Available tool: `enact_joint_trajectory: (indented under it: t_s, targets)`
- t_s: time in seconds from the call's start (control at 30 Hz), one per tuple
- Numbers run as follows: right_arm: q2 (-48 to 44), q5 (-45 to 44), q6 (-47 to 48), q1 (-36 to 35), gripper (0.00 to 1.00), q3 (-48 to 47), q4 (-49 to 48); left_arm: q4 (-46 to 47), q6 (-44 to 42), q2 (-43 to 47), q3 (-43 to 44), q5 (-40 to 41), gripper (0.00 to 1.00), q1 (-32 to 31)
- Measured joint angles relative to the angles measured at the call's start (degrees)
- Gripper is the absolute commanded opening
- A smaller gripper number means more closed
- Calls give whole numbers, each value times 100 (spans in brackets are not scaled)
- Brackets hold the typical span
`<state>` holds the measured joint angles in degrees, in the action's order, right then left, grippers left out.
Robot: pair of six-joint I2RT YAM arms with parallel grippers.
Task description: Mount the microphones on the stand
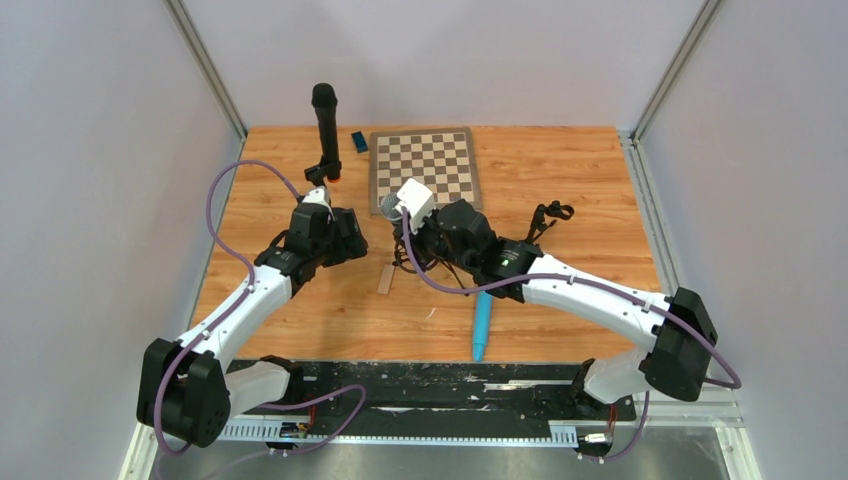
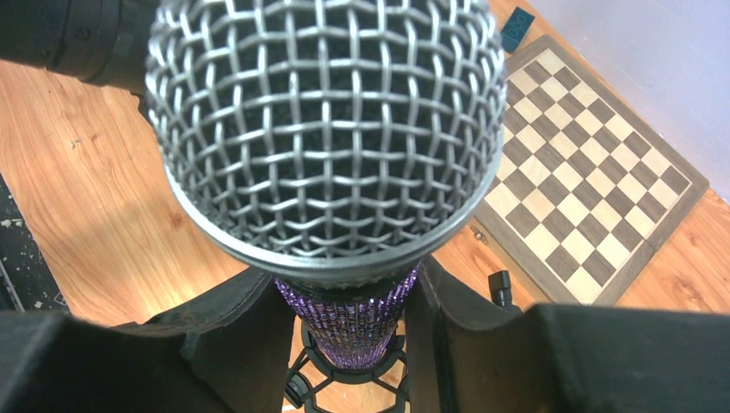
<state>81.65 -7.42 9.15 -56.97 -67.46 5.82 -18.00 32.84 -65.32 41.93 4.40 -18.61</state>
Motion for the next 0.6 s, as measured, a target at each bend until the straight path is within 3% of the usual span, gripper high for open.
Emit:
enact_joint_trajectory:
  t_s: [0.5, 0.6]
  targets:
    - [-140, -85, 26, 0, 0, 831, -885, 0, -4, 0, 0, 4, 100, 2]
    - [-144, -129, -4, 0, 9, 951, -999, 0, -7, 0, 0, 17, 100, 2]
